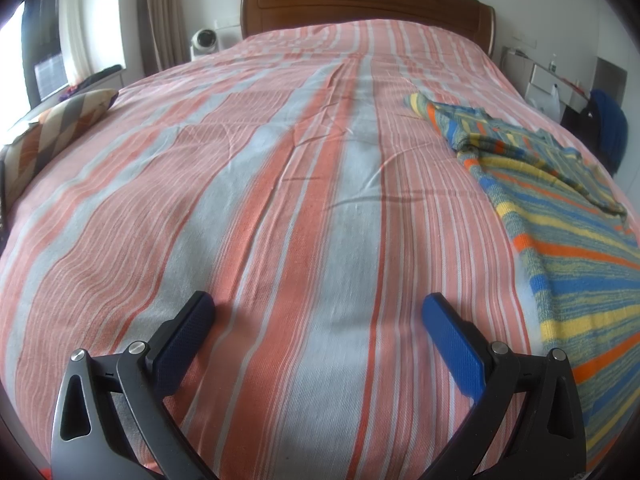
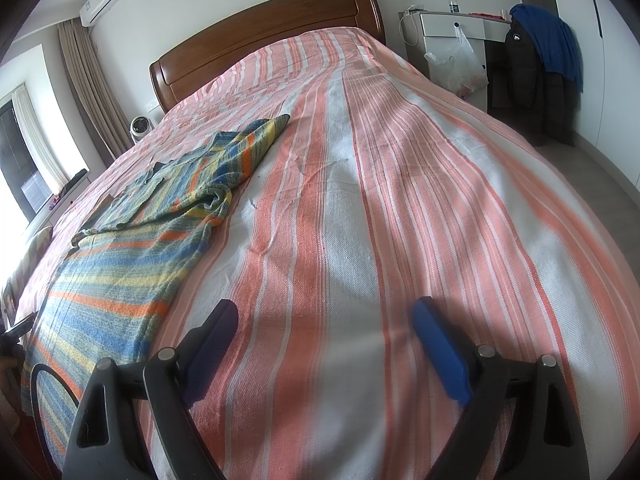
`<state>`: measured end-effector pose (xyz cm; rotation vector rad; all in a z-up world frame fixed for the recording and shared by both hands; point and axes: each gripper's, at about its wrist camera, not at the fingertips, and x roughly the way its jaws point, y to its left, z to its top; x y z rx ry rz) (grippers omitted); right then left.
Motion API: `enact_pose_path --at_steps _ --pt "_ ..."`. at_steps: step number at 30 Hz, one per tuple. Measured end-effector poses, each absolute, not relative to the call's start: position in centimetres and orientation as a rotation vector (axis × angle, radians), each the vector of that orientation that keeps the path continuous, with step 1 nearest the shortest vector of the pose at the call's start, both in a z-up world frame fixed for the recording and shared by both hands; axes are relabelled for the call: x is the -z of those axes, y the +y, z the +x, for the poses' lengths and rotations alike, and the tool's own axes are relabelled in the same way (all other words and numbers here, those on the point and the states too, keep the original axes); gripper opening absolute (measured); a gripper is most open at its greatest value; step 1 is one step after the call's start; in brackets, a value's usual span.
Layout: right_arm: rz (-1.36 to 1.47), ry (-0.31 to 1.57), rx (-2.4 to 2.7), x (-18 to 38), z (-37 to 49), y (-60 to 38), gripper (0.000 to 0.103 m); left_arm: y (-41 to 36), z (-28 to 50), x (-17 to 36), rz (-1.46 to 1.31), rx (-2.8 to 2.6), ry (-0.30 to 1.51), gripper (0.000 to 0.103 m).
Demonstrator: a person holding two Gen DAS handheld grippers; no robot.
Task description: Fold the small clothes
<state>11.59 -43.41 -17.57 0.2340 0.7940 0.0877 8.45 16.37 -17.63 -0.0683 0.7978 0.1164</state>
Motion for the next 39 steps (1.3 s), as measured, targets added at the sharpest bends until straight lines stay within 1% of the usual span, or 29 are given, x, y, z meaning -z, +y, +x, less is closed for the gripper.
enact_pose_path --at_steps 14,18,21,24,28,32,34,36,39 --pt "0.21 0.813 -0.074 17.6 11.8 -43.1 0.089 16.9 8.6 17.5 -0.075 -0.114 0.78 0.103" --pt "0.185 0.869 -0.06 17.0 12.2 -42.8 0.088 17.2 8.5 16.8 -0.085 -0.111 0.824 0.102" --pt "0.215 0.918 -0.063 15.1 12.1 -42.9 0.088 18.1 7.6 15.0 -0.15 -0.09 0.871 0.102" --pt "0.239 0.88 -0.095 11.6 10.7 -43.0 0.088 19.0 5.5 12.6 -0.257 -0.022 0.852 0.102" --pt "0.112 0.851 -0.148 7.1 8.2 -41.9 0.088 18.8 2.9 10.6 -0.27 0.05 0.888 0.102" --pt "-0.177 0.821 -0.207 3.2 3.8 -39.4 0.088 17.7 0.4 10.7 -0.253 0.105 0.944 0.102" --pt "-0.337 0.827 -0.246 3.0 1.2 -37.7 0.089 16.9 -0.8 11.4 -0.248 0.13 0.99 0.102" --pt "-0.423 0.897 -0.287 4.2 -1.6 -36.2 0.089 15.7 -1.6 12.2 -0.233 0.161 1.034 0.102" --pt "-0.289 0.998 -0.352 6.3 -3.9 -35.4 0.088 13.7 -2.6 13.5 -0.189 0.207 1.07 0.102"
